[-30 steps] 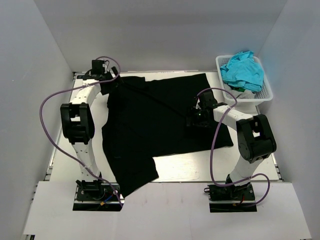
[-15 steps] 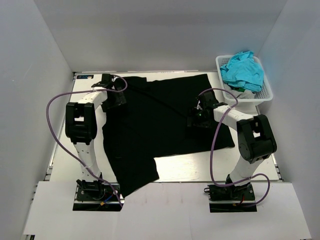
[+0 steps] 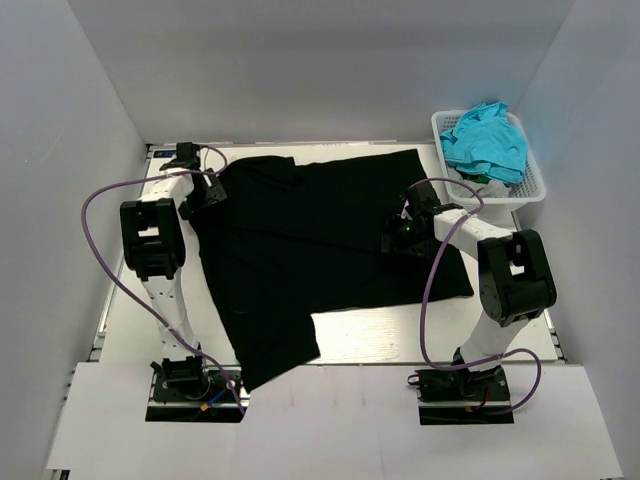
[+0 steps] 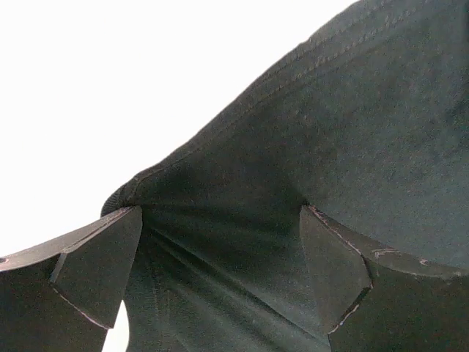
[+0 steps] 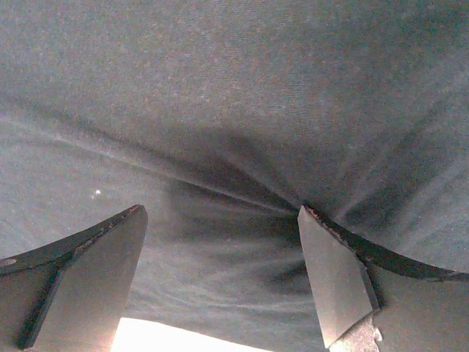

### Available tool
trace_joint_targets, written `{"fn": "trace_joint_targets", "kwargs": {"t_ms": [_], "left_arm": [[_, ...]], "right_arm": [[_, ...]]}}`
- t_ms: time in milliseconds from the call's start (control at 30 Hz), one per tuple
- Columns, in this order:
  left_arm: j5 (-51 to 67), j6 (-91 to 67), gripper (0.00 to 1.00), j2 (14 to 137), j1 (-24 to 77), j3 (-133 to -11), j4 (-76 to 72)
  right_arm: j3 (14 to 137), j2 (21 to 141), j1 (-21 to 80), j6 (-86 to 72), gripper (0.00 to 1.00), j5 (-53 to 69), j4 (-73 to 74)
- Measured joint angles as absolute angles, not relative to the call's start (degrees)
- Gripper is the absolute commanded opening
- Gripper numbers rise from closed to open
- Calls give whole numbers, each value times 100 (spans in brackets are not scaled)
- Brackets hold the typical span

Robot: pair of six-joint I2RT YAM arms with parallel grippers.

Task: Fold and stack the t-shirts
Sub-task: Flatten out the tshirt

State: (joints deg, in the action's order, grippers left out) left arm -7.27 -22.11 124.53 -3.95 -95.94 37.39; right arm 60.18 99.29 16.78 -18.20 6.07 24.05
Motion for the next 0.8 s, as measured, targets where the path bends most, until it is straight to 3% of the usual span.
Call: {"fn": "trace_joint_targets", "kwargs": {"t_ms": [333,467,800], "left_arm": [[-110,-2045,99,12178,-438,-10092,3854],[233,-2104,99,11736,-246,-9780,3691],[132,-2211,99,12313,405,-9765,3734]], "right_arm": [[6062,9590,1680,-1393,90,1000,2742],[6674,9550,1682,-1487,90,687,2906],[8755,11192,1643,-1774,90,-386,3242]]}}
